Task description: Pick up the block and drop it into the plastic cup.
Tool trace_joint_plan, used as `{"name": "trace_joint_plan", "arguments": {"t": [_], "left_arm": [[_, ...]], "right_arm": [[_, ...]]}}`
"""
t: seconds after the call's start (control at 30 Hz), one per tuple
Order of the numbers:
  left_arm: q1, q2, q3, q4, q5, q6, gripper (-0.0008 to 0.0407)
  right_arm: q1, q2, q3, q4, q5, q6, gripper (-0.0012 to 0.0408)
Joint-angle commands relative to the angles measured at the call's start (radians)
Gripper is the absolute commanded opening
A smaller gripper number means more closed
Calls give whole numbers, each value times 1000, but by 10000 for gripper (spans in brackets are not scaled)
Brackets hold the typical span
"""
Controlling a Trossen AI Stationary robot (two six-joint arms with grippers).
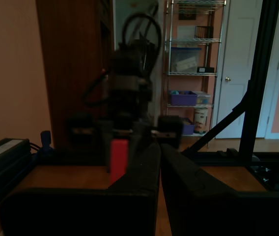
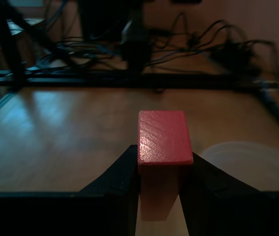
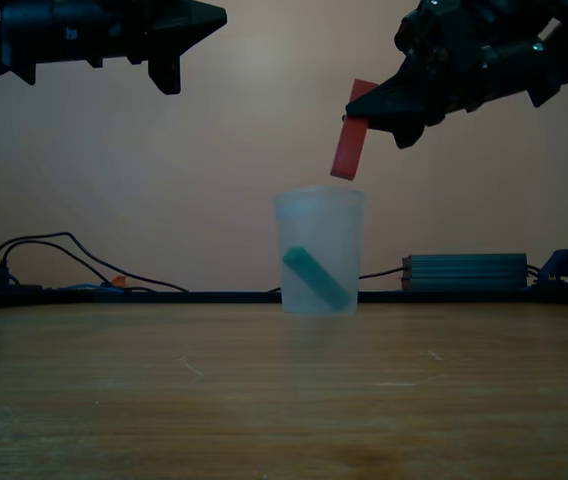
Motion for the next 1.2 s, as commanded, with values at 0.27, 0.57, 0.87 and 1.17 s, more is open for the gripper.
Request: {"name": "trace_joint_plan", "arguments": {"t": [0.27, 0.57, 0.87, 1.17], "left_arm": [[0, 0, 0, 0, 0, 0, 0], [0, 0, 0, 0, 0, 0, 0], [0, 0, 0, 1, 0, 0, 0], [0, 0, 0, 0, 0, 0, 0]], "right_arm": [[-134, 17, 203, -229, -45, -65, 0], [-267, 148, 348, -363, -178, -55, 0], [-279, 266, 411, -369, -218, -36, 0], [-288, 262, 410, -373, -233, -24, 0]]}}
